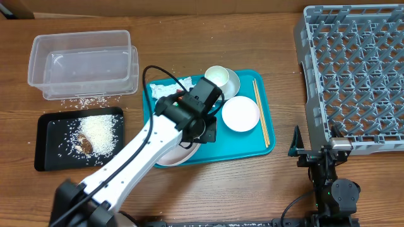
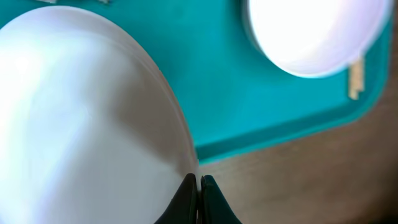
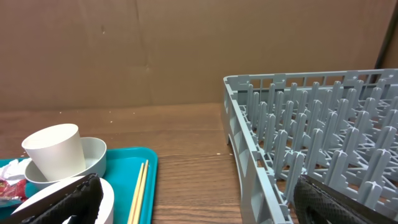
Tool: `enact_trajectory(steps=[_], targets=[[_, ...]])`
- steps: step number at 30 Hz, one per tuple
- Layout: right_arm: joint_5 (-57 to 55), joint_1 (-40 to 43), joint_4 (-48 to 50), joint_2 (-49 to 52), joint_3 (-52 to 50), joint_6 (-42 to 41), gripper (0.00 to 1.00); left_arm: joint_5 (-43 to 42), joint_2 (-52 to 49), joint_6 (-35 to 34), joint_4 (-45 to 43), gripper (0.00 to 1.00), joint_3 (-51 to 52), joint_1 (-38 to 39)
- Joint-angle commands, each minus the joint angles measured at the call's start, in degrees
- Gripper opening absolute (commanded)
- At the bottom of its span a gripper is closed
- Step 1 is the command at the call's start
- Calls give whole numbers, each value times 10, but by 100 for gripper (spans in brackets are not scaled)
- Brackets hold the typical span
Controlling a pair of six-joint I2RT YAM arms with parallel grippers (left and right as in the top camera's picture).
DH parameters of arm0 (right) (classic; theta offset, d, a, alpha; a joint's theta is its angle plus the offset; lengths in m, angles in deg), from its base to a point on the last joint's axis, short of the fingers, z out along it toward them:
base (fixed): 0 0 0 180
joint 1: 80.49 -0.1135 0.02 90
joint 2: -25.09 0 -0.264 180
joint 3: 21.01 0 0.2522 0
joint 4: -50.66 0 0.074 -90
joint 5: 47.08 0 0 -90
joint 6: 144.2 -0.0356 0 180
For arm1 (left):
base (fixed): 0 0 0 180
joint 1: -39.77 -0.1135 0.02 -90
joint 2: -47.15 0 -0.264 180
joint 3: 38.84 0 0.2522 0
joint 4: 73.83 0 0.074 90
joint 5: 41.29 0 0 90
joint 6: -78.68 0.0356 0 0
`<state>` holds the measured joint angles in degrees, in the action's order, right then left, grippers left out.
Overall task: Sort waste into correct bins and load items into the dishwasher
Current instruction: 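Carry the emptied plate back and set it on the teal tray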
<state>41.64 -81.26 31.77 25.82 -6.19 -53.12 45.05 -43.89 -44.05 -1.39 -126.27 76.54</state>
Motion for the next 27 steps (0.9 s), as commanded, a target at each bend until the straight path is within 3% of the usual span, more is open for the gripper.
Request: enact_trajectory(steps=[1, 8, 15, 18, 27], targets=[[3, 2, 3, -6, -6, 0, 100, 41, -48, -25, -9, 4, -3, 3], [3, 2, 3, -6, -6, 0, 100, 38, -109, -24, -30, 5, -3, 3], [3, 2, 3, -6, -6, 0, 100, -14, -114, 1, -50, 30, -5, 3], [3, 2, 3, -6, -6, 0, 100, -19, -110, 16, -42, 34, -17, 3], [3, 2, 3, -6, -6, 0, 100, 68, -108, 27, 20, 41, -139, -38]])
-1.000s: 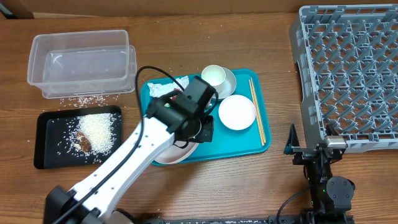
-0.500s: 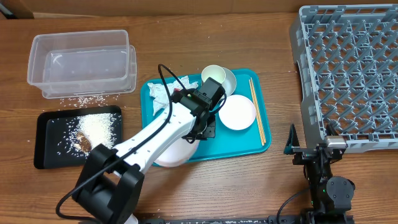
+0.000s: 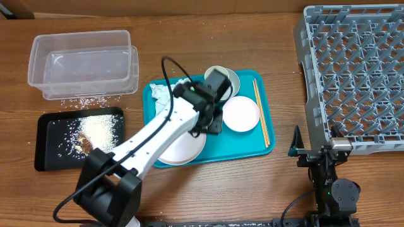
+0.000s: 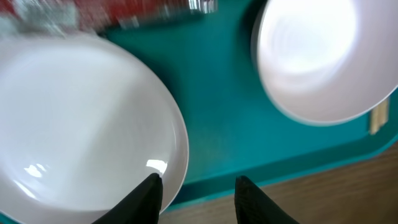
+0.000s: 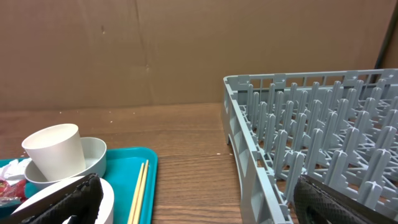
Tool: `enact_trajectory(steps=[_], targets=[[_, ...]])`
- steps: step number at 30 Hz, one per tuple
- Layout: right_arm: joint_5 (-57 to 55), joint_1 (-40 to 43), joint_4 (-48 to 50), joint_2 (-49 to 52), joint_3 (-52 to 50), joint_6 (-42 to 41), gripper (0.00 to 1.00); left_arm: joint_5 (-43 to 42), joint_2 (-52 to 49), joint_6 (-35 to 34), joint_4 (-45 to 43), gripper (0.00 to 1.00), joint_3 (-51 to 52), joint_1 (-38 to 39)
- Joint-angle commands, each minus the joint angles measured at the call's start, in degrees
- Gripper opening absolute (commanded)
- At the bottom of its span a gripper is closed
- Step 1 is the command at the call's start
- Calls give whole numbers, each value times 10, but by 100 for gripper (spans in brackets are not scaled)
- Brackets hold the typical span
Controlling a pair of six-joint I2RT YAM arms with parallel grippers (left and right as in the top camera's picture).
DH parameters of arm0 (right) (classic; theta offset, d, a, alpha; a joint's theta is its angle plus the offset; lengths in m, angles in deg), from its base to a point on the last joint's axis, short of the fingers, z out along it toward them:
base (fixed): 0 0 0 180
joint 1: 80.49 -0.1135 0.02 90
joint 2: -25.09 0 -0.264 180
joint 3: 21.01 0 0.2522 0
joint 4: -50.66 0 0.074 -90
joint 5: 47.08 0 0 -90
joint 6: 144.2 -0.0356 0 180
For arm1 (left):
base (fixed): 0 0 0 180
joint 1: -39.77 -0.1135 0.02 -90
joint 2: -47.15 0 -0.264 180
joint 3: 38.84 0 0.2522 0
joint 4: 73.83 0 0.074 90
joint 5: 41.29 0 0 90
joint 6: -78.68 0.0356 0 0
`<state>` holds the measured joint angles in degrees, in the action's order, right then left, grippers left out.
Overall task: Sort waste into correct bins and load items into the dishwasher
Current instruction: 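Carry the emptied plate back and set it on the teal tray, then grasp the crumpled white tissue on the tray with the left gripper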
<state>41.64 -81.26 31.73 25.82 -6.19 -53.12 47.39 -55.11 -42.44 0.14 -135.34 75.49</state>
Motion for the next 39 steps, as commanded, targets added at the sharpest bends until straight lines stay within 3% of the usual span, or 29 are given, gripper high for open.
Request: enact_trajectory(steps=[1, 3, 6, 11, 19, 23, 39], targets=[[3, 2, 4, -6, -6, 0, 100, 42, 4, 10, 6, 41, -58, -37], [3, 2, 4, -6, -6, 0, 100, 41, 4, 9, 6, 41, -67, -55], [3, 2, 4, -6, -6, 0, 100, 48, 4, 9, -1, 59, -68, -86], [3, 2, 4, -6, -6, 0, 100, 49, 4, 2, -10, 62, -66, -143], [3, 2, 4, -6, -6, 0, 100, 57, 3, -23, -19, 61, -50, -167], [3, 2, 4, -6, -6, 0, 100, 172, 3, -87, -24, 59, -26, -168], [3, 2, 4, -6, -6, 0, 100, 169, 3, -43, -127, 54, 85, -172]])
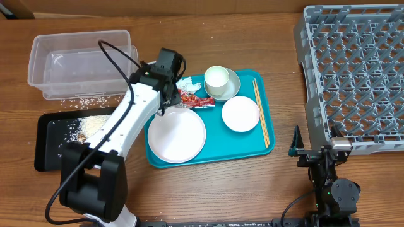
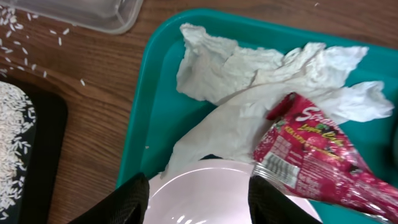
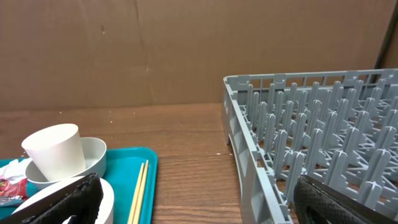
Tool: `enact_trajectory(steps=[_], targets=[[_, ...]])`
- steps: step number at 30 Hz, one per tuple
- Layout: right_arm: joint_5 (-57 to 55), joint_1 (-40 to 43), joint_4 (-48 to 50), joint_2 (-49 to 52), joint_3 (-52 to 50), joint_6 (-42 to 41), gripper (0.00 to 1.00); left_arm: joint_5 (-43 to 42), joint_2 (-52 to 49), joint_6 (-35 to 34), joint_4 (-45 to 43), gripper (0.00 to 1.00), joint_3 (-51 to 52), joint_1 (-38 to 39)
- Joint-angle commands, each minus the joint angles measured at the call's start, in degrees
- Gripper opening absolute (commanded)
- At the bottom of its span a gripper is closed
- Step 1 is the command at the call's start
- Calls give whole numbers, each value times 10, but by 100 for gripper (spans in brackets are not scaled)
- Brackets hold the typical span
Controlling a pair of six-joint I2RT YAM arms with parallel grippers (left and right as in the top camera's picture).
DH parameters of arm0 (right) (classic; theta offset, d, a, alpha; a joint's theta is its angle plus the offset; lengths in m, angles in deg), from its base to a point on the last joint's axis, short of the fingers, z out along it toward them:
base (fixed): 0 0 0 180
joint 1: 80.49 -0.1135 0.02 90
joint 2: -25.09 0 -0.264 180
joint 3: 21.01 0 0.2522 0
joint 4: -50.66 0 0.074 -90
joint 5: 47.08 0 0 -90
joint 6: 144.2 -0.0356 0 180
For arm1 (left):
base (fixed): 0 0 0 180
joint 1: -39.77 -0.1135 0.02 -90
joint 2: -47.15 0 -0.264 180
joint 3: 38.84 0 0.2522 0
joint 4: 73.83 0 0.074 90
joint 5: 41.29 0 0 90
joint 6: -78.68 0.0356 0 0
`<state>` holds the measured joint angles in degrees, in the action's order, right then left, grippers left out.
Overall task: Sort waste into correct bins and load items into the dishwasher
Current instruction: 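Grasp the crumpled white tissue on the tray with the left gripper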
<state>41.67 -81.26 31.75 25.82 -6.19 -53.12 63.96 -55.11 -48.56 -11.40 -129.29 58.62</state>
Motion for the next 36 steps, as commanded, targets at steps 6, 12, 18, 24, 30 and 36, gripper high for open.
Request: enact_trajectory(steps=[6, 12, 18, 24, 30, 36], targets=[[3, 2, 4, -6, -6, 0, 100, 0, 3, 34, -37, 52, 50, -3], [3, 2, 4, -6, -6, 0, 100, 0, 3, 43, -75, 52, 82, -4], [3, 2, 4, -6, -6, 0, 100, 5, 3, 43, -102, 52, 112, -4], [3, 2, 4, -6, -6, 0, 100, 6, 3, 48, -111, 50, 115, -5], [3, 2, 4, -6, -6, 0, 100, 22, 3, 52, -119, 45, 116, -5], [3, 2, 4, -6, -6, 0, 100, 28, 0, 51, -135, 43, 117, -5]])
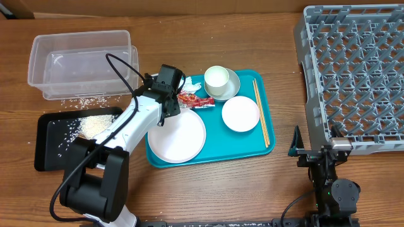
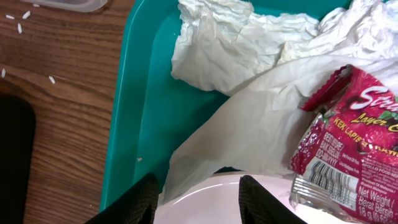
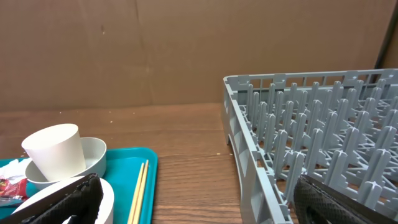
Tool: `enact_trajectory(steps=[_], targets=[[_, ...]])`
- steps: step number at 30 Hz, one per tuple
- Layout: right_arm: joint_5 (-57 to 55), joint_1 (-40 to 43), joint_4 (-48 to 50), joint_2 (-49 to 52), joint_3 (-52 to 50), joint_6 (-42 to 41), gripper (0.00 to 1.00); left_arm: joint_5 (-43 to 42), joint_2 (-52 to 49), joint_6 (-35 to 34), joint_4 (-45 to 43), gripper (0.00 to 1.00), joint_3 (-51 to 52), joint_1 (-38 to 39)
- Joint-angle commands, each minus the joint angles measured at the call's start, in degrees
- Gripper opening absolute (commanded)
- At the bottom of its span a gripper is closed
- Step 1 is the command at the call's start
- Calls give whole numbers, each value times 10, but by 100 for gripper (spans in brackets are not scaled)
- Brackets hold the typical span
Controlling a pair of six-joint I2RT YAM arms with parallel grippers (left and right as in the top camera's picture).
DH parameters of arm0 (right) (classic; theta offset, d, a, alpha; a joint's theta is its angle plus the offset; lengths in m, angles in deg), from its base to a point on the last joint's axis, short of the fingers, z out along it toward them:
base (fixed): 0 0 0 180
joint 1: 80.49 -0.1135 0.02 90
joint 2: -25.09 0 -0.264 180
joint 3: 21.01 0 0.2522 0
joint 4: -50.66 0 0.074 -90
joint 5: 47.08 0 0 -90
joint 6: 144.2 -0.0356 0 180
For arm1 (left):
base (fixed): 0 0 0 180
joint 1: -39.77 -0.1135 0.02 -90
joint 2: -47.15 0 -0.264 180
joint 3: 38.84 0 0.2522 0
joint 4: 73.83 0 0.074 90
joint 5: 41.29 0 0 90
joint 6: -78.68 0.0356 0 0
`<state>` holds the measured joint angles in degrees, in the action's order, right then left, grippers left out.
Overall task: Sort waste into correct bins and load items into the dishwasher
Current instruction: 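Grasp the crumpled white tissue on the tray with the left gripper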
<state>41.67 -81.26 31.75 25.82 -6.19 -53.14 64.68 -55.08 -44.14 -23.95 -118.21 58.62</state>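
A teal tray (image 1: 211, 152) holds a white plate (image 1: 177, 135), a crumpled white napkin (image 2: 242, 93), a red snack wrapper (image 2: 357, 140), a paper cup in a bowl (image 1: 218, 78), a small white bowl (image 1: 240, 113) and chopsticks (image 1: 261, 112). My left gripper (image 2: 199, 194) is open, low over the tray's back left corner. The napkin's lower fold and the plate's rim lie between its fingers. My right gripper (image 3: 199, 205) is open and empty, low beside the grey dishwasher rack (image 1: 353, 75).
A clear plastic bin (image 1: 82, 63) stands at the back left, with rice grains scattered in front of it. A black tray (image 1: 47, 148) holding a heap of rice lies left of the teal tray. The rack fills the right side.
My left gripper, still open, has come closer to the napkin and shifted slightly towards the plate. The napkin and wrapper lie as before. The right arm has not moved.
My left gripper was shut on the white plate's rim at the tray's front. Then it was open, with the plate flat on the tray. Later it was over the tray's back left corner above the napkin and wrapper. Now it is lower there.
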Motion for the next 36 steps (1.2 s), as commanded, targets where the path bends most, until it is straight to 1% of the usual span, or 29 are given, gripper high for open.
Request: enact_trajectory(steps=[1, 6, 9, 12, 13, 15, 16, 26, 33, 36], targets=[[3, 2, 4, -6, -6, 0, 100, 21, -2, 8, -12, 42, 6, -5], [3, 2, 4, -6, -6, 0, 100, 22, -35, 7, -21, 42, 6, -5], [3, 2, 4, -6, -6, 0, 100, 41, -49, 7, -22, 32, 6, -5], [3, 2, 4, -6, -6, 0, 100, 41, -48, 7, -26, 29, 5, -5], [3, 2, 4, -6, -6, 0, 100, 40, -48, 7, -25, 25, 3, -5], [3, 2, 4, -6, -6, 0, 100, 41, -47, 7, -22, 10, -3, -5], [3, 2, 4, -6, -6, 0, 100, 40, -45, 7, -16, 4, -7, -5], [3, 2, 4, -6, -6, 0, 100, 39, 3, 7, 47, 4, -58, -5], [3, 2, 4, -6, -6, 0, 100, 33, 80, 4, 74, 5, -67, -5], [3, 2, 4, -6, -6, 0, 100, 13, 115, 2, 91, 4, -67, -5]])
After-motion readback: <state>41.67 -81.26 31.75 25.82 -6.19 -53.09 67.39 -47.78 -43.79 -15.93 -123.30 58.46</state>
